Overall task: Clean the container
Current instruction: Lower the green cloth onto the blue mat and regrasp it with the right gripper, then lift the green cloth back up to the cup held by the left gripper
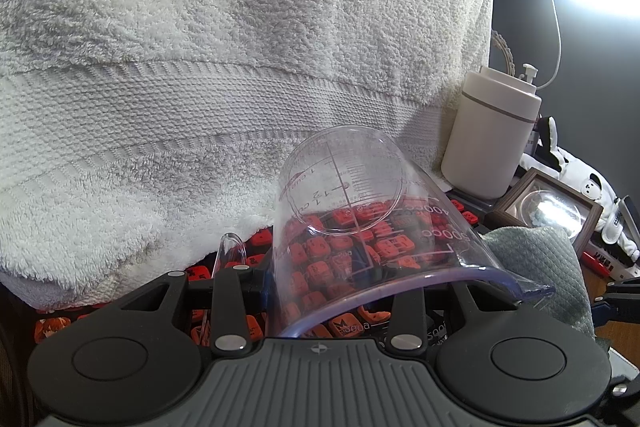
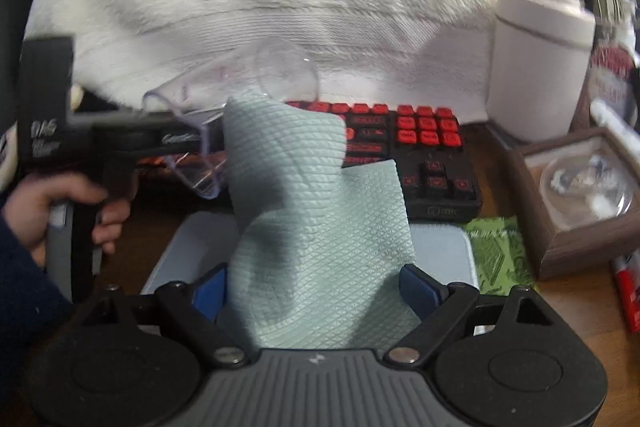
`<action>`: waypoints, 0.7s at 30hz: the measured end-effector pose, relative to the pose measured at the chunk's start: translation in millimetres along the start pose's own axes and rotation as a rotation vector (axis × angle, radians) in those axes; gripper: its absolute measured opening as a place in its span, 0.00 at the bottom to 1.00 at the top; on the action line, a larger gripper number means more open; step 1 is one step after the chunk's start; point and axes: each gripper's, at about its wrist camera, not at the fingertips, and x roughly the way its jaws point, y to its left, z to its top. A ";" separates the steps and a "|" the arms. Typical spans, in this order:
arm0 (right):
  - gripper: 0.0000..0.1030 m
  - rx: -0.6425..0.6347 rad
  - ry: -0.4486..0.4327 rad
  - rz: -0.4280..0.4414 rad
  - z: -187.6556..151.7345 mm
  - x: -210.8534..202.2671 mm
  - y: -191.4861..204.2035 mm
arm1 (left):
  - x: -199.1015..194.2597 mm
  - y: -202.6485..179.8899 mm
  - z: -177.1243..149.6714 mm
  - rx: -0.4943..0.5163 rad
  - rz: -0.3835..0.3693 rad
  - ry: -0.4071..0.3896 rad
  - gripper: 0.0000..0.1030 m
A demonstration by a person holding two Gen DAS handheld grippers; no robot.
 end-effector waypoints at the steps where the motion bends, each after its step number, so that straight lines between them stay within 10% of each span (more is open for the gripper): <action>1: 0.86 0.030 -0.002 0.021 0.5 0.9 -6.3 | 0.0 0.0 0.0 0.001 0.000 0.000 0.36; 5: 0.78 0.140 -0.018 0.105 -4.4 -0.9 -28.1 | -0.1 -1.0 -0.1 0.006 0.003 0.000 0.36; 10: 0.24 0.215 -0.048 0.209 -15.7 -4.9 -44.3 | -0.2 -2.4 -0.2 0.013 0.007 0.000 0.37; 21: 0.19 0.281 -0.144 0.348 -8.5 -13.5 -64.0 | -0.3 -3.8 0.2 0.018 0.009 0.000 0.37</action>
